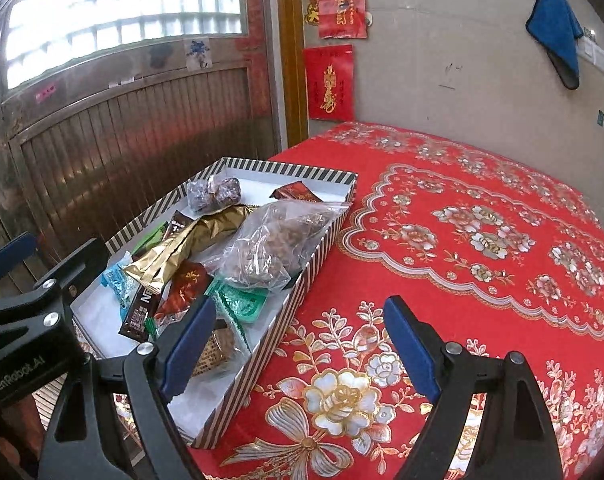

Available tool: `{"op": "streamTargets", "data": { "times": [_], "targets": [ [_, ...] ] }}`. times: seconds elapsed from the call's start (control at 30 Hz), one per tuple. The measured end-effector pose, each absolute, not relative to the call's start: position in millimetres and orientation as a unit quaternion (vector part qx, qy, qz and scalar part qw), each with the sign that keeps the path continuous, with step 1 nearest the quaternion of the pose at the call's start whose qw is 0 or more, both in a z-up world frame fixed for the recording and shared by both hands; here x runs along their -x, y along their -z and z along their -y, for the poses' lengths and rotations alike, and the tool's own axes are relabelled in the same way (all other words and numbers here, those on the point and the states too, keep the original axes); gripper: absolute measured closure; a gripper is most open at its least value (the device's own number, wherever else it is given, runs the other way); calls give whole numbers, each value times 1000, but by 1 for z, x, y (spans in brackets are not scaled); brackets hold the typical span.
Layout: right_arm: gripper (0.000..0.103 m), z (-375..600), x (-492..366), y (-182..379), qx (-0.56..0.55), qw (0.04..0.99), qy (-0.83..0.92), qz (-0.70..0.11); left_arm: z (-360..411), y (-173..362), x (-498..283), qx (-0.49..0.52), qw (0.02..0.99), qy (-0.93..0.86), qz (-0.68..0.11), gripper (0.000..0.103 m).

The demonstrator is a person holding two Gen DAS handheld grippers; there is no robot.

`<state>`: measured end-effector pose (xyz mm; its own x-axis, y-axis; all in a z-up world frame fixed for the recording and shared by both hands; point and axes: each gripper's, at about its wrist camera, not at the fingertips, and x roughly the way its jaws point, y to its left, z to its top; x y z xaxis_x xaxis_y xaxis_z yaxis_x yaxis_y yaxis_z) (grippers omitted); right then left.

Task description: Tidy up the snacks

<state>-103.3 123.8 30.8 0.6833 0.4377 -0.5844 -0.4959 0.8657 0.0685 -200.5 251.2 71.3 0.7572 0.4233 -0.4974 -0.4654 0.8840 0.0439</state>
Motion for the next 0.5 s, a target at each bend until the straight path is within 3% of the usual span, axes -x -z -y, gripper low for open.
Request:
{"op": "streamTargets", "data": {
  "times": [0.5],
  "targets": [
    [17,-129,108,-28,63,909,-267,-313,-251,-66,198,39,933,-233,-271,1]
  ]
}}
